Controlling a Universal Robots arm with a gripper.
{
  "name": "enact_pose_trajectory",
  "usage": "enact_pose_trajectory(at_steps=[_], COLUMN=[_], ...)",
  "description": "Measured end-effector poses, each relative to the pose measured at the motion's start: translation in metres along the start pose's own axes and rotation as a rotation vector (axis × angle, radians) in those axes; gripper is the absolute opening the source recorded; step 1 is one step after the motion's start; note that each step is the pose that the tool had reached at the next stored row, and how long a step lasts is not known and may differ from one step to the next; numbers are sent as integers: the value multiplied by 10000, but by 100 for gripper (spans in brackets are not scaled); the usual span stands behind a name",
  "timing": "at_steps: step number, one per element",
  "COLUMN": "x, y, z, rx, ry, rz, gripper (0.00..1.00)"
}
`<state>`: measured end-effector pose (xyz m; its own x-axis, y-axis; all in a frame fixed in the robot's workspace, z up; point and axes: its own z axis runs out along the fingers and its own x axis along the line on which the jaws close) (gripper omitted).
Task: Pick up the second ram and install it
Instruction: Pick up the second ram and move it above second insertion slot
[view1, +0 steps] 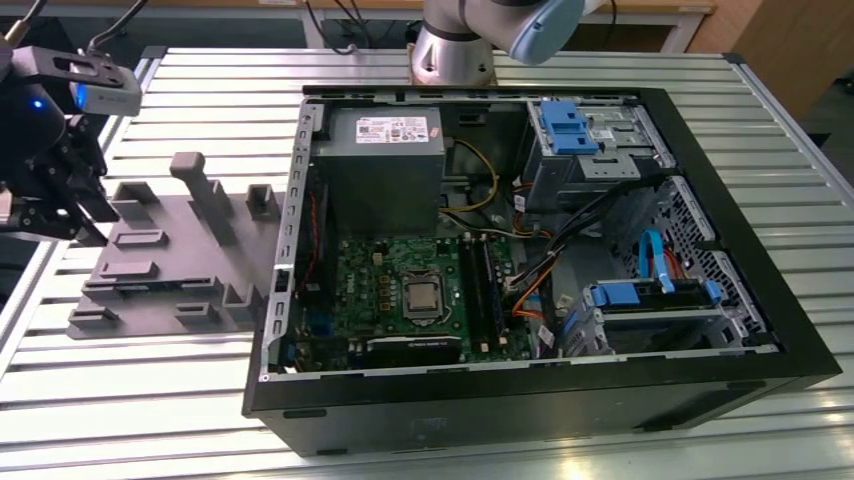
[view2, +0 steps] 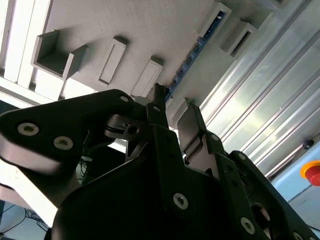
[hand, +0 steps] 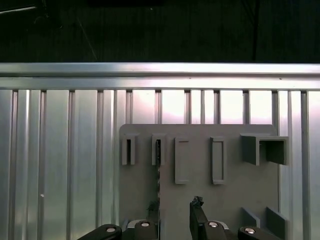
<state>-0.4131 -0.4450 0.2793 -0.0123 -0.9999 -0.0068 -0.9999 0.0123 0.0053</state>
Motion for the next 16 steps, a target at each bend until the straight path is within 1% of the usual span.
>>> enact_pose_trajectory(at_steps=[5,14,16], x=[37,42,42], y=[-1,-10,-11], z=[76,234,257], rx=[1,2,2], ry=[-1,-1,-1], rz=[1,1,1], gripper=[38,38,38])
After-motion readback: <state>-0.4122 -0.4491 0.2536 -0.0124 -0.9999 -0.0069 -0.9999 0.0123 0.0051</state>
